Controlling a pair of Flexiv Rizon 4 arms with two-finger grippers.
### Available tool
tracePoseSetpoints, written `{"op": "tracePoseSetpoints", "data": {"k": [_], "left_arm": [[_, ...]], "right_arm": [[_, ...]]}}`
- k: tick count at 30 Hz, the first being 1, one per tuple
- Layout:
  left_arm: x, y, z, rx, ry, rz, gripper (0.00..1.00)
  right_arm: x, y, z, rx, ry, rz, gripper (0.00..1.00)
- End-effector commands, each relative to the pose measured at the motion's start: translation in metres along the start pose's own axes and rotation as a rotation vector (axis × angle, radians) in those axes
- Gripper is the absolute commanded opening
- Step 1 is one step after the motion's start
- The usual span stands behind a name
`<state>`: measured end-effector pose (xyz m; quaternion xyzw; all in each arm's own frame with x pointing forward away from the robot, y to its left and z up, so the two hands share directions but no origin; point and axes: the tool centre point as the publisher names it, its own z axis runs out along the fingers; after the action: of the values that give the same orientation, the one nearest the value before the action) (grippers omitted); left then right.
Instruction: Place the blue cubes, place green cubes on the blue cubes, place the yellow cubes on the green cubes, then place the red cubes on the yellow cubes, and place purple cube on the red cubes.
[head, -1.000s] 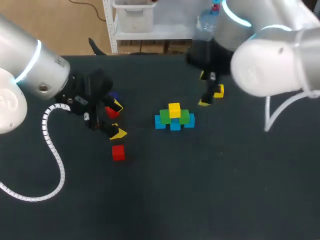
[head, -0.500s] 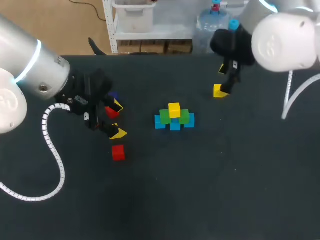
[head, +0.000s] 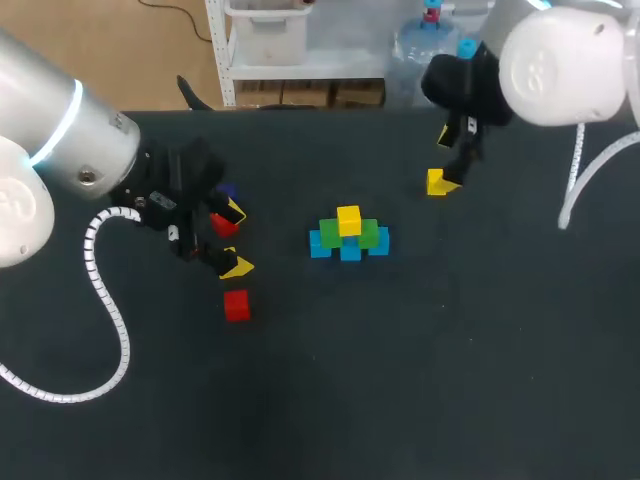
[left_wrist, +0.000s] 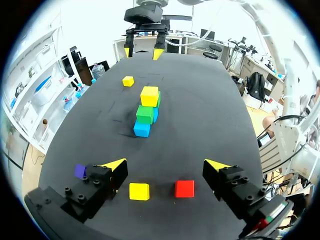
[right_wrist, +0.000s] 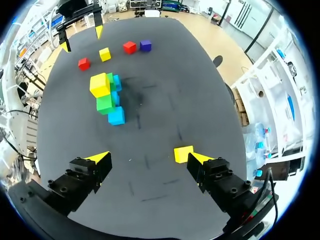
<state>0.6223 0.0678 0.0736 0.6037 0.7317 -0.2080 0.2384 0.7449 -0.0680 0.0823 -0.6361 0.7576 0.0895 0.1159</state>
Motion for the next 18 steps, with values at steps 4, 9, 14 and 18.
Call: {"op": "tracePoseSetpoints", "data": {"k": [4, 9, 14, 18], "left_arm": [[0.002, 0.0, 0.0, 0.001, -0.006, 0.003, 1.0], [0.002, 0.0, 0.0, 0.001, -0.006, 0.003, 1.0], [0.002, 0.0, 0.0, 0.001, -0.006, 0.003, 1.0], [0.002, 0.0, 0.0, 0.001, -0.006, 0.003, 1.0]], "right_arm": [[0.009, -0.015, 0.013, -0.063, 0.012, 0.009, 1.0], [0.011, -0.035, 0.015, -0.087, 0.001, -0.024, 1.0], [0.013, -0.047, 0.025, -0.1, 0.028, -0.139, 1.0], [0.017, -0.047, 0.036, -0.088, 0.104, -0.227, 1.0]]}}
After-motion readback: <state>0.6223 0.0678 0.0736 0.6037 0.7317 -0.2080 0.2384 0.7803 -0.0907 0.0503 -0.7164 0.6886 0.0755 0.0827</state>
